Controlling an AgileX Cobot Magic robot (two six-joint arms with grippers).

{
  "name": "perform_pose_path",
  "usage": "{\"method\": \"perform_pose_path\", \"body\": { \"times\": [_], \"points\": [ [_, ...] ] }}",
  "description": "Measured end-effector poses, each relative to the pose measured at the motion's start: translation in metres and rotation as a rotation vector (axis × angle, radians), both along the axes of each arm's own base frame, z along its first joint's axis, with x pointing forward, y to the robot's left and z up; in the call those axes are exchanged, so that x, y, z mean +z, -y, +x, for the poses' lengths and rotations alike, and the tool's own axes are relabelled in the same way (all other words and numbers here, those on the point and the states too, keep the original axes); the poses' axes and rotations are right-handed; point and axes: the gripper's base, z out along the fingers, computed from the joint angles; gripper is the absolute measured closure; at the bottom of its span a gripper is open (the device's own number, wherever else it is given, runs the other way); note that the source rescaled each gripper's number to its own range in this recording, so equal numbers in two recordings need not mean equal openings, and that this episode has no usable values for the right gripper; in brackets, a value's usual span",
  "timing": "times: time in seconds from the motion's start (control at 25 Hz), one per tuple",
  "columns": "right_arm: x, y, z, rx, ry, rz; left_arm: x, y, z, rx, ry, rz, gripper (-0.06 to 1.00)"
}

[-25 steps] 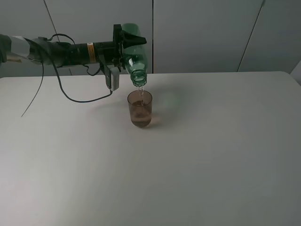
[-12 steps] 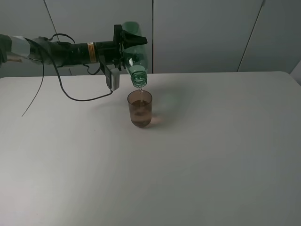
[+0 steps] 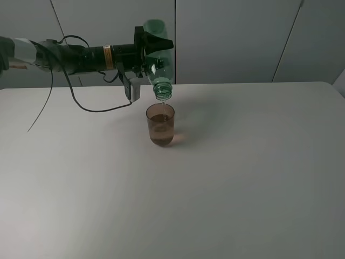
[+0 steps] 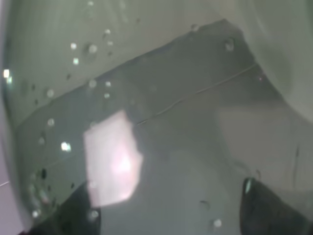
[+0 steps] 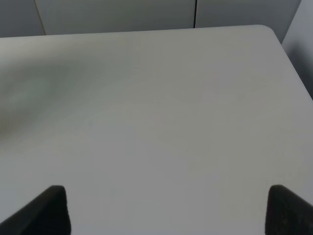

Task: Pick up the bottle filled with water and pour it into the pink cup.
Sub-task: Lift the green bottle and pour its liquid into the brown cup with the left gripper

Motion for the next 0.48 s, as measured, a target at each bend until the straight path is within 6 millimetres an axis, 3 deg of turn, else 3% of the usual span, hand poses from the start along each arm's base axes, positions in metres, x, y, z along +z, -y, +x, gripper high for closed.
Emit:
{"method": "perform_pose_path", "body": {
  "times": [0.48],
  "points": [
    [0.0000,0.0000,0.0000,0.000,0.000,0.000,0.0047,0.0039,-0.0021,-0.009,0.087,0.024,0.94]
  ]
}}
